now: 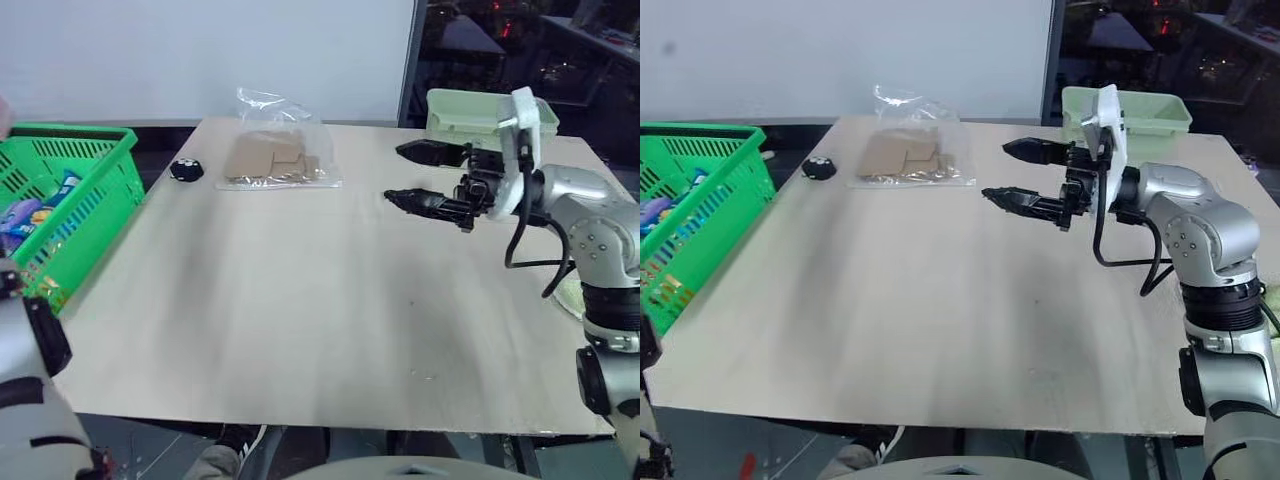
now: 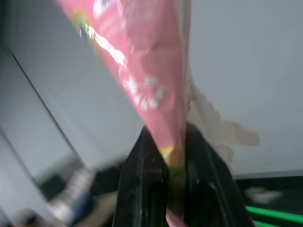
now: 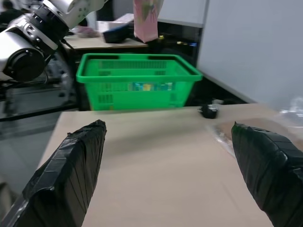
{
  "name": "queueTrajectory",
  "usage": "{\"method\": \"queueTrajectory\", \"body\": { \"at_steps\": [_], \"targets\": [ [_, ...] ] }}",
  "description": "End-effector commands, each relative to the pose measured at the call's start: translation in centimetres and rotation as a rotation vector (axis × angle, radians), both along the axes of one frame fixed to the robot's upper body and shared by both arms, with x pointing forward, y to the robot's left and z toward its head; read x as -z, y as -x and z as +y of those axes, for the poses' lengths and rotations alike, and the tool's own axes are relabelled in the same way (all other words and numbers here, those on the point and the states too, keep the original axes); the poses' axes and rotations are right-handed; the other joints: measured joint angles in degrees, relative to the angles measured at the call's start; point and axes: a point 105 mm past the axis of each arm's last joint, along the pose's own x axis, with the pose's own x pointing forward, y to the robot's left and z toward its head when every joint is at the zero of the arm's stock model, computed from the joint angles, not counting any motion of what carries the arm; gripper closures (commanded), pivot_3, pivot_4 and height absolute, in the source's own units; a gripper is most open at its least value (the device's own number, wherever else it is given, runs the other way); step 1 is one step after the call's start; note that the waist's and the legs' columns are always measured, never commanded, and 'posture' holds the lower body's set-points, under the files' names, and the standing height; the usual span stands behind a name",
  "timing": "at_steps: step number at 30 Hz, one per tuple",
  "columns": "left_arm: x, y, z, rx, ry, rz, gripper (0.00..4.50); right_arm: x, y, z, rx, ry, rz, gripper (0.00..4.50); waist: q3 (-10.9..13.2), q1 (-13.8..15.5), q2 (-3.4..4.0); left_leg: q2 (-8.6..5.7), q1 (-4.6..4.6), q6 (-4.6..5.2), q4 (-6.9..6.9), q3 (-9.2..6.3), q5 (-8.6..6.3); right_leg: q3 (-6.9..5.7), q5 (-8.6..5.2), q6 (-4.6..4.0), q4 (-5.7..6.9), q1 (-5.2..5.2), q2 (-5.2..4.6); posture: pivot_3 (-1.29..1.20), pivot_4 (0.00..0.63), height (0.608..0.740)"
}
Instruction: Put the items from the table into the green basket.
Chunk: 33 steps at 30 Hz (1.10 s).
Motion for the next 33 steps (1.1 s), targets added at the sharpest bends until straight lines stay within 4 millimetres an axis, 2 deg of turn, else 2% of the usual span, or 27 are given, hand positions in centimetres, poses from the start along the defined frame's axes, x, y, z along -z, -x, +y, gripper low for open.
{"method": "queueTrajectory", "body": {
  "at_steps": [1,4,12,16,20,23,24,26,29,31,33],
  "targets": [
    [0.6,0.4,0.2,-0.093,-0.16,0.103,4.48,-1.2,0.4,0.4,-0.029,-0.018,-0.056,0.0,0.0,0.2,0.01,0.0,0.01,0.0,0.0,0.02,0.0,0.01,0.0,0.0,0.01,0.0,0.0,0.12,0.0,0.74],
    [2.6,0.0,1.3,-0.133,-0.183,0.18,4.48,-1.4,0.4,0.7,-0.033,-0.035,-0.06,0.0,0.0,0.5,0.0,0.05,0.05,0.0,0.0,0.04,0.01,0.01,0.0,-0.01,0.07,0.0,0.02,0.11,0.0,0.74],
    [8.3,-2.5,2.5,-0.135,-0.24,0.395,4.48,-1.8,-0.5,0.5,0.04,-0.05,-0.083,0.0,0.0,0.9,-0.07,0.07,0.02,-0.03,0.01,0.11,0.02,0.01,0.01,-0.01,0.04,-0.03,0.02,0.09,0.0,0.74],
    [11.7,-3.5,3.3,-0.127,-0.264,0.518,4.48,-1.6,-1.1,0.1,0.089,-0.04,-0.064,0.0,0.0,0.8,-0.08,0.08,-0.01,-0.03,0.01,0.12,0.02,0.01,0.01,-0.02,0.08,-0.09,0.03,0.08,0.0,0.74],
    [14.0,-3.4,4.2,-0.145,-0.253,0.594,4.48,-1.4,-1.2,-0.1,0.106,-0.031,-0.059,0.0,-0.1,0.6,-0.1,0.08,-0.12,-0.02,0.01,0.14,0.02,0.01,0.02,-0.02,0.07,-0.19,0.02,0.06,0.0,0.74],
    [14.5,-3.1,4.8,-0.145,-0.186,0.577,4.48,-1.4,-1.1,-0.3,0.115,-0.03,-0.059,0.0,-0.1,0.5,-0.12,0.09,-0.58,-0.03,0.15,0.1,0.02,0.0,0.03,-0.03,0.18,-0.62,0.03,0.06,0.0,0.74],
    [14.4,-3.0,4.9,-0.148,-0.177,0.568,3.81,-1.4,-1.1,-0.3,0.117,-0.029,-0.059,0.0,-0.1,0.6,-0.13,0.09,-0.73,-0.02,0.22,0.07,0.02,-0.02,0.04,-0.04,0.21,-0.72,0.04,0.06,0.0,0.74],
    [14.3,-2.6,5.4,-0.167,-0.141,0.547,3.25,-1.4,-1.1,-0.4,0.122,-0.031,-0.056,0.0,-0.1,0.5,-0.13,0.08,-0.75,-0.02,0.24,0.07,0.02,-0.03,0.04,-0.04,0.19,-0.72,0.02,0.05,0.0,0.74],
    [14.0,-2.0,6.0,-0.203,-0.112,0.526,1.91,-1.4,-1.1,-0.5,0.128,-0.027,-0.056,0.0,-0.1,0.5,-0.13,0.08,-0.76,-0.02,0.26,0.07,0.02,-0.03,0.05,-0.03,0.17,-0.71,0.02,0.05,0.0,0.74],
    [13.9,-1.8,6.2,-0.224,-0.114,0.522,0.77,-1.4,-1.1,-0.6,0.13,-0.027,-0.055,0.0,-0.1,0.4,-0.13,0.08,-0.75,-0.02,0.28,0.07,0.02,-0.03,0.05,-0.04,0.19,-0.7,0.02,0.05,0.0,0.74],
    [13.8,-1.9,6.1,-0.224,-0.114,0.524,0.05,-1.4,-1.2,-0.6,0.133,-0.026,-0.055,0.0,-0.1,0.3,-0.13,0.08,-0.73,-0.02,0.31,0.07,0.02,-0.04,0.04,-0.04,0.21,-0.69,0.03,0.05,0.0,0.74]
  ]
}}
